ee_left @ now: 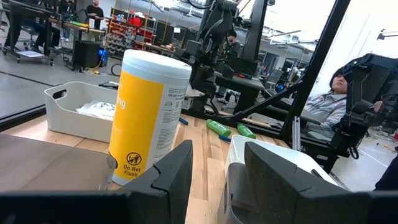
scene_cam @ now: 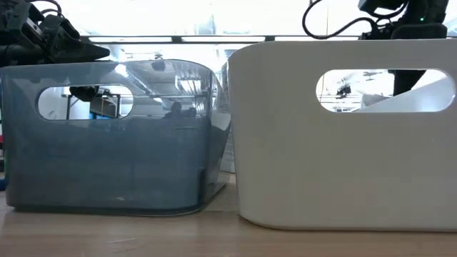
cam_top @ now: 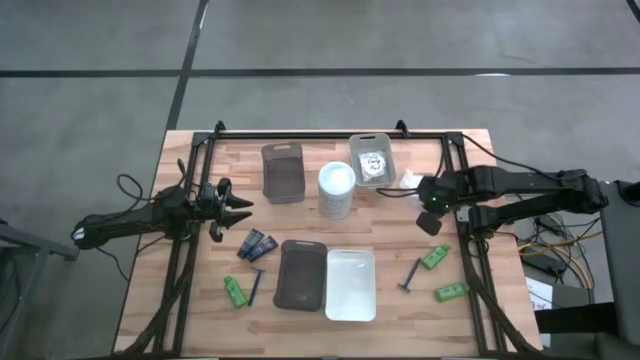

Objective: Pick & Place Travel size toiletries
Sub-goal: Put the white cotton pack into the gray bin

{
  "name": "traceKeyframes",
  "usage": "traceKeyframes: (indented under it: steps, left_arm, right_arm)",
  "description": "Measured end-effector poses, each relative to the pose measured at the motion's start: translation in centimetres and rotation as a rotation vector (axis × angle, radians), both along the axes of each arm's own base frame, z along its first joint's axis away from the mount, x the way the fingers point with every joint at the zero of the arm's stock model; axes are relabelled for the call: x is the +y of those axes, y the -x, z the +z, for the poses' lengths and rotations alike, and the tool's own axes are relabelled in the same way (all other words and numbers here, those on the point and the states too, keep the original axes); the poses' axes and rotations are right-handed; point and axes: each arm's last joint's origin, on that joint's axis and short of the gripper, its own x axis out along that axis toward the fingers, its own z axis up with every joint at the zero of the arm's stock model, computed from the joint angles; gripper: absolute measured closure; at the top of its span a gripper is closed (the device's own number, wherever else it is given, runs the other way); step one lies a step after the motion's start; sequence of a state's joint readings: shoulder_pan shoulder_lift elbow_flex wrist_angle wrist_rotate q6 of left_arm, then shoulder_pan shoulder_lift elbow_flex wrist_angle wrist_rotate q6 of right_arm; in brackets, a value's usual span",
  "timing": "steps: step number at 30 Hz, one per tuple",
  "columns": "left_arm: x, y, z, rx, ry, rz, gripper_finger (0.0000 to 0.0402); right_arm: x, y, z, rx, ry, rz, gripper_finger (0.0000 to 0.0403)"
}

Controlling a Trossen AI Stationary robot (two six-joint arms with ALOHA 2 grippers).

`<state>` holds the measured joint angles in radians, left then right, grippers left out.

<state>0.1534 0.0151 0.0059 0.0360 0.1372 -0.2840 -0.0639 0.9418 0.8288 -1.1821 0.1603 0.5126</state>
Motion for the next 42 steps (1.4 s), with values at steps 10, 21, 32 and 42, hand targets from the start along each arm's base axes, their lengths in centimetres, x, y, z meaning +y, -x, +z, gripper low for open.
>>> traceKeyframes:
  steps: [10,21,32,42]
  left_arm:
    - [0.0,0.0,0.0,0.000,0.000,0.000,0.0250]
    - [0.0,0.0,0.0,0.000,0.000,0.000,0.0250]
    - [0.0,0.0,0.0,0.000,0.000,0.000,0.0250]
    - [0.0,0.0,0.0,0.000,0.000,0.000,0.0250]
  right_arm:
    - [-0.6,-1.6,1.2,-0.052,0.071,0.093,0.0385]
    - [-4.2,-6.3,2.5,-0.046,0.186,0.231,0.0385]
    - [-9.3,-10.7,2.5,0.074,0.275,0.416,0.0385]
    - [-11.7,-12.0,-0.2,0.180,0.310,0.616,0.0385]
